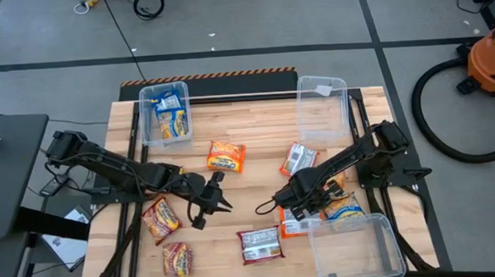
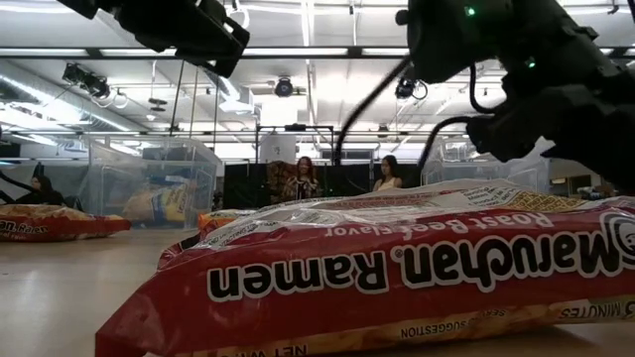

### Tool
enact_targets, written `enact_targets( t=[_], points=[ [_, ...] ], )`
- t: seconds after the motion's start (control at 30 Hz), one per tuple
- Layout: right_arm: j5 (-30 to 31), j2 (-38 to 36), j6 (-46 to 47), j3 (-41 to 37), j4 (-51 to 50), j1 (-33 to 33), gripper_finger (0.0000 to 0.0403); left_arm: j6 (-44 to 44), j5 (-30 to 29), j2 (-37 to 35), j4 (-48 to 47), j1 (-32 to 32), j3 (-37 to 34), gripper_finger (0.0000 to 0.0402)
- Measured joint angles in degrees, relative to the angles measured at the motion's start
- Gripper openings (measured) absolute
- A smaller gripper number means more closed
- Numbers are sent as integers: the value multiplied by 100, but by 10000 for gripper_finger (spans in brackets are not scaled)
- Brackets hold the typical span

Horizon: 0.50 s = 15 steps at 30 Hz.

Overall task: Sort Maruchan noodles
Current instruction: Move the orange noodle pack to the center of the table

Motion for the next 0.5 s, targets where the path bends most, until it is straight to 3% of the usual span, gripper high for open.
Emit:
enact_targets(
  t=[0.3, 0.5],
  points=[
    [162, -10, 110, 47, 1813, -332, 97, 468, 1, 0, 60, 0, 0, 57],
    [-101, -122, 155, 49, 1009, -425, 97, 468, 3, 0, 60, 0, 0, 57]
  ],
)
